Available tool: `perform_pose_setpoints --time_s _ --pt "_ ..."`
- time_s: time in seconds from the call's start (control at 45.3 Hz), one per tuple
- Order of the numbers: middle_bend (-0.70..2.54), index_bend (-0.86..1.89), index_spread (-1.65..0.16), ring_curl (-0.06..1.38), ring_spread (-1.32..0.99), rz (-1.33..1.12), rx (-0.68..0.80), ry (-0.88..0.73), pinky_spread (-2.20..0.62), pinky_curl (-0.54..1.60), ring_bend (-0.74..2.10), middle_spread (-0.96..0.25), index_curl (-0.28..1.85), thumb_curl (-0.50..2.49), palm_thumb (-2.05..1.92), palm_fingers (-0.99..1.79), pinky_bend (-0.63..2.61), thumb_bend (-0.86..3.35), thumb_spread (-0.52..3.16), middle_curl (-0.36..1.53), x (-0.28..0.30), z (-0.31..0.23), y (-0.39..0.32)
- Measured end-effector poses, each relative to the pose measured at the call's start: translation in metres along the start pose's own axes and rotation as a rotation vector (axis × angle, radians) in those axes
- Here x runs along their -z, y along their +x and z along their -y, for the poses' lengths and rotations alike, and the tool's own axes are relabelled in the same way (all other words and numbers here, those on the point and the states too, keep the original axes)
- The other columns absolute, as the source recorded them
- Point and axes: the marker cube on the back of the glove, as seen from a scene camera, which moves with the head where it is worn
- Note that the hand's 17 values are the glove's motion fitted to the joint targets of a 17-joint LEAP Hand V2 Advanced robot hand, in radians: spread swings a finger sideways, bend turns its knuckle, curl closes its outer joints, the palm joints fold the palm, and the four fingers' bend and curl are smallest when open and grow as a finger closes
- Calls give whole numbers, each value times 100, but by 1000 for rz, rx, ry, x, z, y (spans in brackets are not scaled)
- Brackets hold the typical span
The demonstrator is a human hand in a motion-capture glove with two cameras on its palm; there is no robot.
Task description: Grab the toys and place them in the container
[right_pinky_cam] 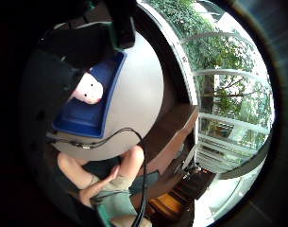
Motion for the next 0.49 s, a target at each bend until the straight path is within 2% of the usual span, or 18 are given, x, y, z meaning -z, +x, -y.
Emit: perform_pose_setpoints --time_s 0.154,0.331,0.485 --pt "25 11 -18 50 -13 57 10 67 1 42 50 -4 44 66 20 -15 106 -2 119 53 13 -38 18" --pt "24 14 -18 48 -10 211 31 138 2 38 45 -4 40 56 14 -10 94 -2 128 51 -10 -72 32" --pt "23 14 -19 47 -10 229 22 114 3 36 44 -9 39 51 13 -6 89 -1 133 50 -29 -80 43"
